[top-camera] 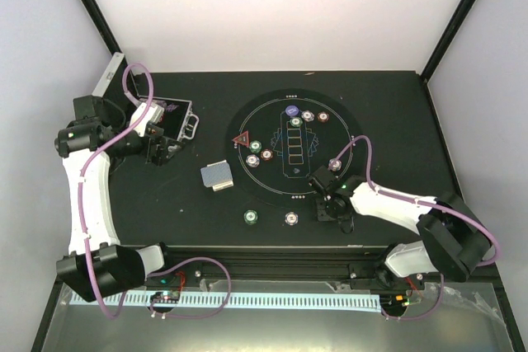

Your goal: Distribute texas hold em gaming equipment

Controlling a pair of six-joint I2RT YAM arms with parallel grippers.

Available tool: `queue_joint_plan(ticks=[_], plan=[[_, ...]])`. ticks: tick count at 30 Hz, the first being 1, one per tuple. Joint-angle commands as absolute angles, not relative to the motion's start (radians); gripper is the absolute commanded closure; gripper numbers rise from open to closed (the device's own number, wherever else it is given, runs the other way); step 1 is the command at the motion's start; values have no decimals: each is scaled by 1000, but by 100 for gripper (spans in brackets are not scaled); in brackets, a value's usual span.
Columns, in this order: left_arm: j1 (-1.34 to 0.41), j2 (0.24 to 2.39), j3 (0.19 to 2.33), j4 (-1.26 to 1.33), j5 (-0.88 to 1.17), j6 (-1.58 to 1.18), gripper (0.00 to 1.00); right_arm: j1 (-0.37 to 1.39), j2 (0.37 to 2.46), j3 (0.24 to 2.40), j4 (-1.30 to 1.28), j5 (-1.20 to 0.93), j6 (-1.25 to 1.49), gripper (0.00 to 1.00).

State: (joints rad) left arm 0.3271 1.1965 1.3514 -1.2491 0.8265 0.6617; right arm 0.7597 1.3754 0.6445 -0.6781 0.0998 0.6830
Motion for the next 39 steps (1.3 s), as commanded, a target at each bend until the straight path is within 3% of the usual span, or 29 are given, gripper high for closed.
queue_joint_plan(ticks=[1, 7, 20, 24, 29, 39], plan=[[335, 1178, 1359, -1253, 868, 649, 1, 767, 1382, 629, -644, 101, 693, 40], [334, 1175, 1359, -1256, 889, 643, 1, 767, 1361, 629, -661, 114, 692, 48], [333, 1179, 1354, -1256, 921, 632, 1, 768, 1365, 668, -694, 123, 665, 53], [333, 1182, 1351, -1265, 925, 646, 1, 767, 1361, 677, -705, 120, 661, 62], [333, 1188, 1337, -1281, 921, 687, 1, 768, 1364, 695, -717, 121, 654, 65], [333, 1212, 1313, -1298, 908, 743, 1, 767, 1337, 808, -835, 158, 628, 82]])
